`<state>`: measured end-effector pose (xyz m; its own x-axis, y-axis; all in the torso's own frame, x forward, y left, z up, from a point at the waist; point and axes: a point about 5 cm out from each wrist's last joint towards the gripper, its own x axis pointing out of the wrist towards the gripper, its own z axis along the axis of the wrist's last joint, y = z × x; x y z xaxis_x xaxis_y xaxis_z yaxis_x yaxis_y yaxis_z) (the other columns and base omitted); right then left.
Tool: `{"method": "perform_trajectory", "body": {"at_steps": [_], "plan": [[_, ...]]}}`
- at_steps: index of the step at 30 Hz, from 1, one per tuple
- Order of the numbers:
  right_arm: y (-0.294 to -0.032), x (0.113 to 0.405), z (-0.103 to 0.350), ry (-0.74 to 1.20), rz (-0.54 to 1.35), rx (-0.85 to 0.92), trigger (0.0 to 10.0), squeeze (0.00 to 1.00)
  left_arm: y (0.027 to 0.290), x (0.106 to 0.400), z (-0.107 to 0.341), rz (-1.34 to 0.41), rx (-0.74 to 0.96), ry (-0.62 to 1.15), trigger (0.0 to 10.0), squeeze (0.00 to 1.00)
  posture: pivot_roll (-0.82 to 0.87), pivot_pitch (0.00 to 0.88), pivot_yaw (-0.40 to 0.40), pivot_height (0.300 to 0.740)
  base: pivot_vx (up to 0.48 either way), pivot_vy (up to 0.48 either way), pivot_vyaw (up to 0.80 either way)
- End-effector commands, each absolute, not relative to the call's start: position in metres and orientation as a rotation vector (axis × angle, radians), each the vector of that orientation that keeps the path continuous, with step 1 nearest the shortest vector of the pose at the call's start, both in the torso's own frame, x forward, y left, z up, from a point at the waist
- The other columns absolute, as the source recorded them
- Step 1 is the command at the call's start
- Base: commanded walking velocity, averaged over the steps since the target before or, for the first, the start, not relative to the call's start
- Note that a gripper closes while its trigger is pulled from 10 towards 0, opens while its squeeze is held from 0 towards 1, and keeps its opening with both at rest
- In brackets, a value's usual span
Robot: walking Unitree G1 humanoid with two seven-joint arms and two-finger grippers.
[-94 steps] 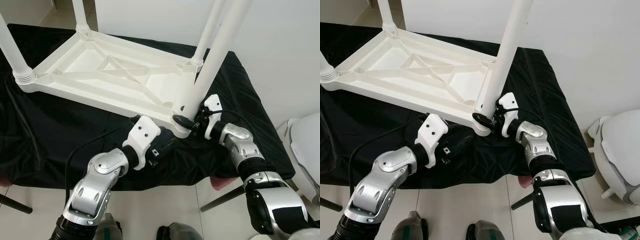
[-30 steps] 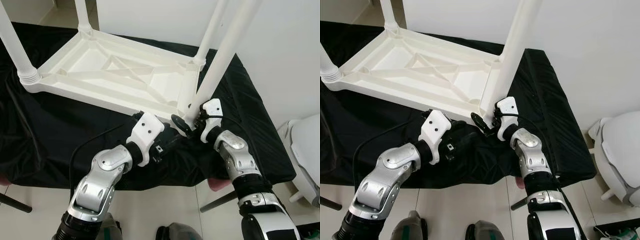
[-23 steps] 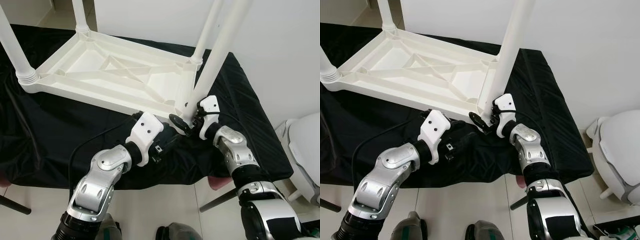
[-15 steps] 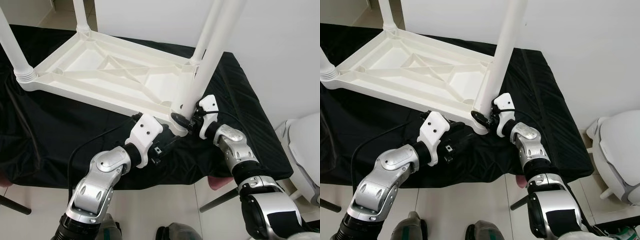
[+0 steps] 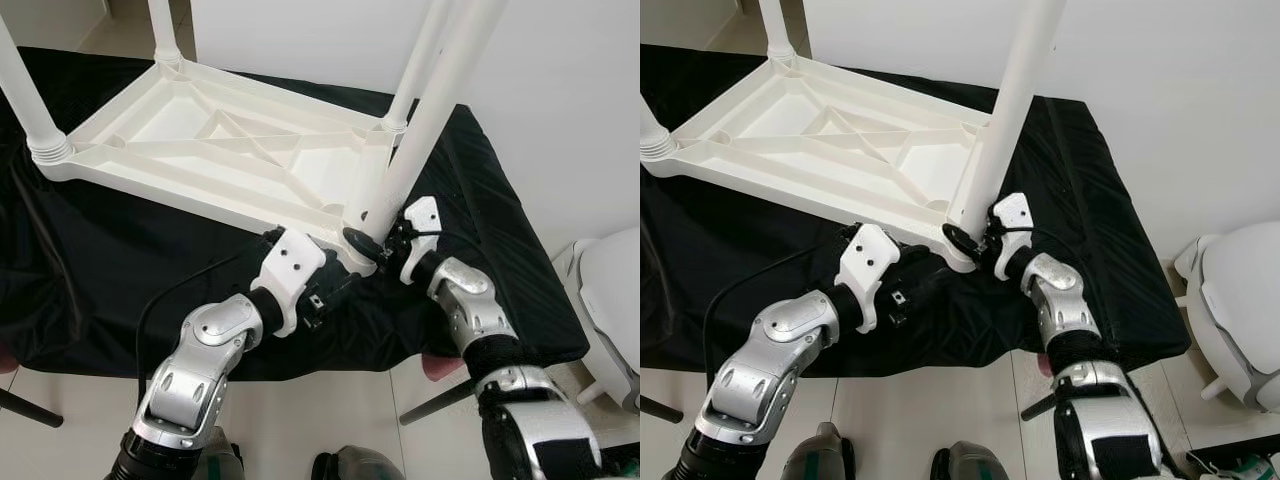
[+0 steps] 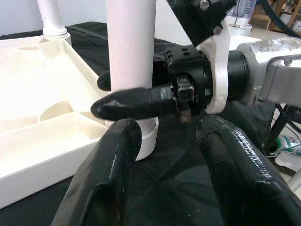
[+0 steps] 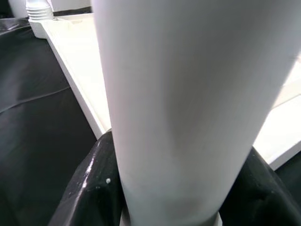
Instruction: Building children table
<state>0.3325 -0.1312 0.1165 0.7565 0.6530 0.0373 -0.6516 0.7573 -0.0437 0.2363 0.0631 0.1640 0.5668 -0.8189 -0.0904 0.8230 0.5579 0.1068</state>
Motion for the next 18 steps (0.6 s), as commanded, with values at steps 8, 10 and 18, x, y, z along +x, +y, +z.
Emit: {"method": "perform_trajectory", "body": {"at_steps": [8,10,18], "plan": [[-0.13,0.321,0.117,-0.039,0.254,0.061,0.0,0.0,0.061,0.238,0.165,-0.897,0.134,0.025,10.0,0.0,-0.01,0.023,-0.109,0.74,0.0,0.0,0.0],[-0.127,0.316,0.12,-0.034,0.119,0.068,0.0,0.0,0.061,0.239,0.166,-0.9,0.134,0.023,10.0,0.0,-0.01,0.024,-0.107,0.74,0.0,0.0,0.0],[-0.128,0.309,0.117,0.008,-0.017,0.048,0.0,0.0,0.061,0.24,0.166,-0.91,0.133,0.024,10.0,0.0,-0.02,0.028,-0.097,0.74,0.0,0.0,0.0]]}}
